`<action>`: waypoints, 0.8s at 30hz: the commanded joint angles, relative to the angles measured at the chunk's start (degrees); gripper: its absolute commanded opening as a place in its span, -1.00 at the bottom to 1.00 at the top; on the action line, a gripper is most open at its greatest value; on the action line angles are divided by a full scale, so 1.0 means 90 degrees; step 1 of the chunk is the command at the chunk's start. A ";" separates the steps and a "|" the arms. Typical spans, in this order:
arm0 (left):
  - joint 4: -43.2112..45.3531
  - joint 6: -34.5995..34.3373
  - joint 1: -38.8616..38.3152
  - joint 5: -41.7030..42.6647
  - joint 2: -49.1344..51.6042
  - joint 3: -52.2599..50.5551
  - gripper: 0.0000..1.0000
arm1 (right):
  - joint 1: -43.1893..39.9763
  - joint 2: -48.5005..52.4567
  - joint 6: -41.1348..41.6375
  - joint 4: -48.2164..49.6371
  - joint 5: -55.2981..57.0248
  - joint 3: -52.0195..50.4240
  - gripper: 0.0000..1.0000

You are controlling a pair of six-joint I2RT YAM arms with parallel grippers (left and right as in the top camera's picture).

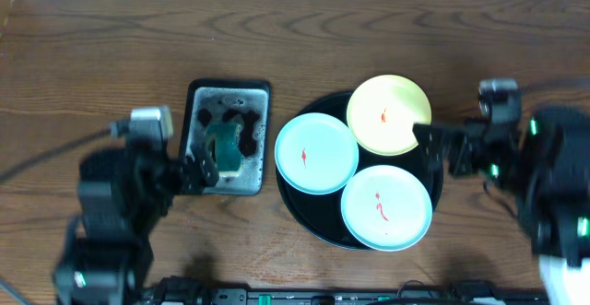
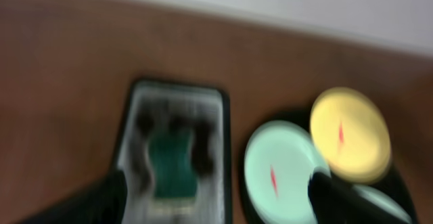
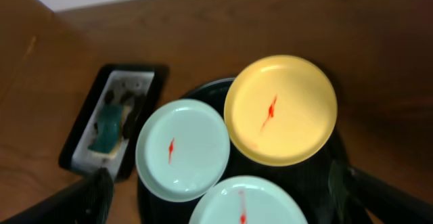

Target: Clean dirty plates on tray and stack at the side

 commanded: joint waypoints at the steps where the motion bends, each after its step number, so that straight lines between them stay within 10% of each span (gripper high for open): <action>1: -0.0811 -0.0002 0.0027 0.0289 0.1010 0.0967 0.72 | 0.0027 0.0952 0.0058 -0.0357 -0.0214 0.0763 0.99; 14: -0.1848 -0.0277 0.0005 0.0427 0.3096 0.1069 0.68 | 0.0823 0.2829 -0.0097 -0.0831 -0.1241 0.0729 0.99; 24: -0.1205 -0.0544 -0.0165 -0.0867 0.5034 0.0758 0.56 | 0.2118 0.3565 0.0267 -0.0636 0.0452 0.0712 0.26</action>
